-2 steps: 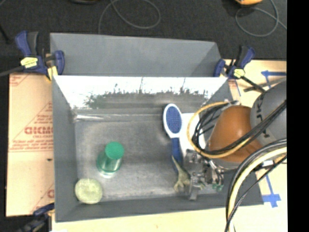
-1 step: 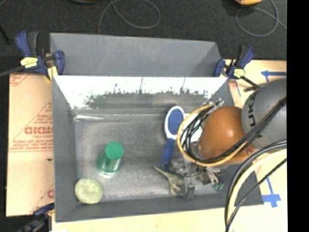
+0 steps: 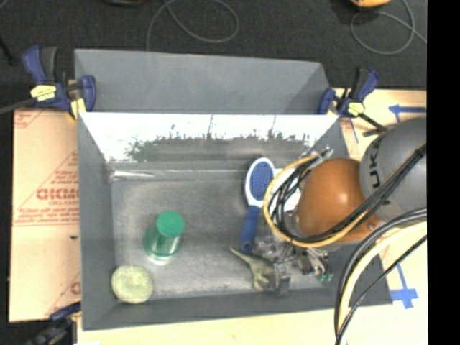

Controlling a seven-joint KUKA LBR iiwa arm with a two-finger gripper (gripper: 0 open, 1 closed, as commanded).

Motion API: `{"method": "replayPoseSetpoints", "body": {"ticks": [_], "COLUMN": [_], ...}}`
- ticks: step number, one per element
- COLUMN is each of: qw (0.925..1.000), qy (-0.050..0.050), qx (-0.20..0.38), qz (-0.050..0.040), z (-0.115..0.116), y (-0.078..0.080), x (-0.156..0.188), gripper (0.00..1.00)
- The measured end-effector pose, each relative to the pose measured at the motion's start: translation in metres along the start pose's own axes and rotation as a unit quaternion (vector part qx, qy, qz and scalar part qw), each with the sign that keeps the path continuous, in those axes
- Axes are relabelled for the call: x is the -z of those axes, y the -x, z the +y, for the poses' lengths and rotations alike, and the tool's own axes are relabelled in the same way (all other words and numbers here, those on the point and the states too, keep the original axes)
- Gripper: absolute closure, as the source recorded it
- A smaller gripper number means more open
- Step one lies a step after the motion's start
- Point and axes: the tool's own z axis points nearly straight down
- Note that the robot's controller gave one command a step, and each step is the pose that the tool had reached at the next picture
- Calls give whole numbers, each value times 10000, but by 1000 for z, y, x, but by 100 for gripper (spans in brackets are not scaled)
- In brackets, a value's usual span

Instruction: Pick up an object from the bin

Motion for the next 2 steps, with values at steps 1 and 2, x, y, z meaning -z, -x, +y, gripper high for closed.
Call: {"method": "replayPoseSetpoints", "body": {"ticks": [1,2], "qw": [10000,10000], "qy": [0,7], "qx": [-4,-12], "qz": [-3,14], "z": [0,0], "y": [0,-1], "x": [2,11], "gripper": [100,100]}}
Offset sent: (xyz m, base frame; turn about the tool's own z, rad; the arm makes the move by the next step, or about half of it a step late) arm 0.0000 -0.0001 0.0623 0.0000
